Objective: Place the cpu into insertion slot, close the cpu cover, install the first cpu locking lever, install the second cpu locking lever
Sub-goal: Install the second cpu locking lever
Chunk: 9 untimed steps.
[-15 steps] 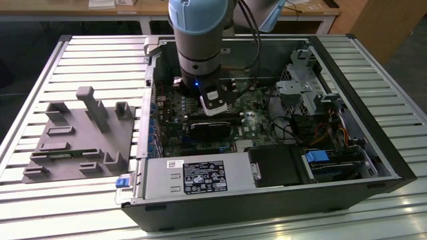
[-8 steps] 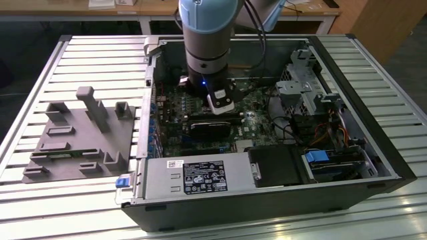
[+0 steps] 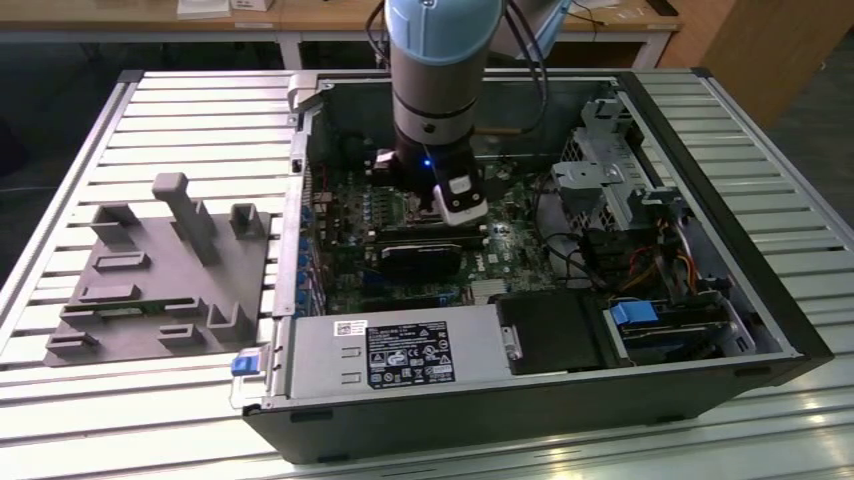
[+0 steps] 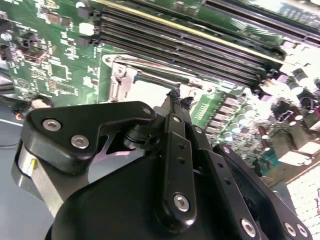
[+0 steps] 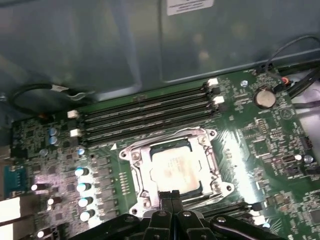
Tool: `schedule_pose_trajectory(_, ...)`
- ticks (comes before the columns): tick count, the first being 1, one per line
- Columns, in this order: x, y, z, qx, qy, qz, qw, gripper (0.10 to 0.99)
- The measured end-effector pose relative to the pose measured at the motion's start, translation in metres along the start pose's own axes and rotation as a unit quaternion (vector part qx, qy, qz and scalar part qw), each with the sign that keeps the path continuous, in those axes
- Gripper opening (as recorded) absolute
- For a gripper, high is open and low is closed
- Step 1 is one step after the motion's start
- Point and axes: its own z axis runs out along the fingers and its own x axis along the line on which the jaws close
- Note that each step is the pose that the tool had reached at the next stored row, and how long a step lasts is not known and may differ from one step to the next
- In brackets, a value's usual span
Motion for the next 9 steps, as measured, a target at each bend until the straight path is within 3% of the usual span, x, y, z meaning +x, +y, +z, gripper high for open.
schedule_pose_trajectory(4, -0.0056, 0.0034, 0.0009, 0.0016, -0.0005, 0.0, 1.0, 0.102)
schedule_pose_trajectory(9, -0.0068, 0.0085, 0.0023, 0.0156, -0.0044, 0.0, 0.9999, 0.102)
